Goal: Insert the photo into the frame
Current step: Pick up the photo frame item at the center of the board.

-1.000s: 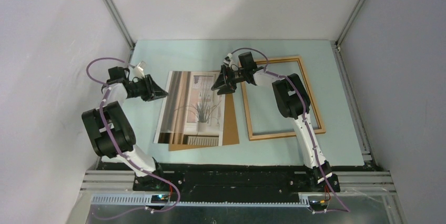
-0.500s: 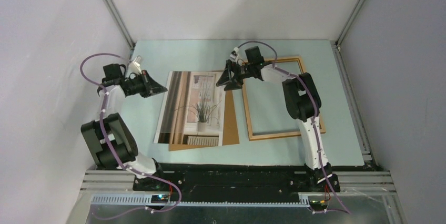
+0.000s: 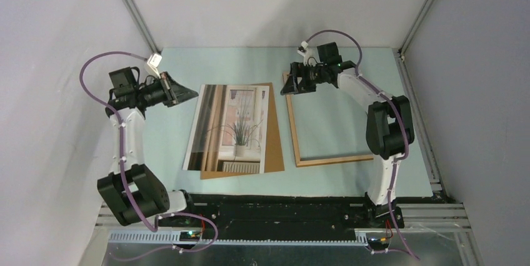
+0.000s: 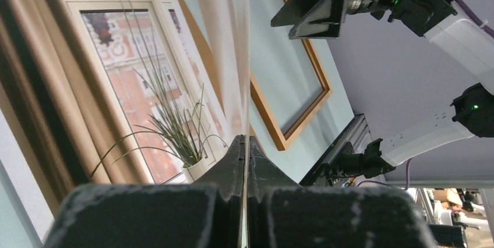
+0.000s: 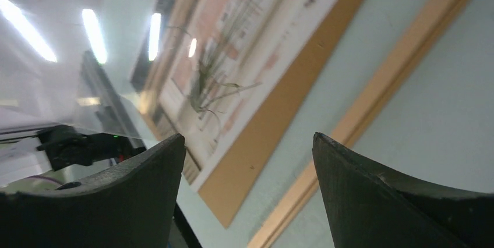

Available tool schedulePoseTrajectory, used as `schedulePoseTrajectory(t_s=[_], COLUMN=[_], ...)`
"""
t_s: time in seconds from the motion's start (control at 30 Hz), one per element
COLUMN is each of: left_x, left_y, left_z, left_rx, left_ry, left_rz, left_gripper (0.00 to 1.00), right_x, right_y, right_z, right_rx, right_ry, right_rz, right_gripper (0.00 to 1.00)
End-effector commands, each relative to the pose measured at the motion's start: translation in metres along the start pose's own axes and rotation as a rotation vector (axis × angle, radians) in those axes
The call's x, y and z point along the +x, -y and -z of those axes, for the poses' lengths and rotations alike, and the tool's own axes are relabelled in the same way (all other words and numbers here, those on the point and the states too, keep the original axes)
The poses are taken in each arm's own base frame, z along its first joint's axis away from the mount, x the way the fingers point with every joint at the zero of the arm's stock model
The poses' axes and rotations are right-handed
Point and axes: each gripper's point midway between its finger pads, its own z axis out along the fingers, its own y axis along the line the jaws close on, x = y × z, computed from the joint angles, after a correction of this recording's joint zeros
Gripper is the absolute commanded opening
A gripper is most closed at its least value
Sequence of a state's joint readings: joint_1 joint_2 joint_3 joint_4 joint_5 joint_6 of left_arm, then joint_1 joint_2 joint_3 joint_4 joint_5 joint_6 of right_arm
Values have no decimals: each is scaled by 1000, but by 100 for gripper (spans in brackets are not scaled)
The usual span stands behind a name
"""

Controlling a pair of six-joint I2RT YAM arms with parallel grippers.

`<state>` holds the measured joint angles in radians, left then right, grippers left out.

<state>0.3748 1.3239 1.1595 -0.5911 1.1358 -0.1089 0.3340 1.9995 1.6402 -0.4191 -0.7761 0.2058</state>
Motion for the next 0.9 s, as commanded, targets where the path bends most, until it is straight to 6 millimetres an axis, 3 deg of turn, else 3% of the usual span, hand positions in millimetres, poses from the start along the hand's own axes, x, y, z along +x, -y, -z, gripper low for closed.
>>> schedulePoseTrajectory(t_s=[0.0,0.37,0.73,0.87], left_x=[-15,-15,-35,-37], left_y=[53,100,117,120], left_z=[9,1,3,0], left_rx=[98,113,56,61], left_ry=[29,31,147,166], left_rz=[-93,-144,-155,-130], left_gripper=[0,0,0,0], right_x=[19,33,59,58], right_y=[34,75,85,92], right_z=[27,63,47,49], right_rx=[215,348,364,400], right_ry=[-40,-11,-58,-48], right_rz=[88,16,-51,-50], right_gripper=[84,82,80,79])
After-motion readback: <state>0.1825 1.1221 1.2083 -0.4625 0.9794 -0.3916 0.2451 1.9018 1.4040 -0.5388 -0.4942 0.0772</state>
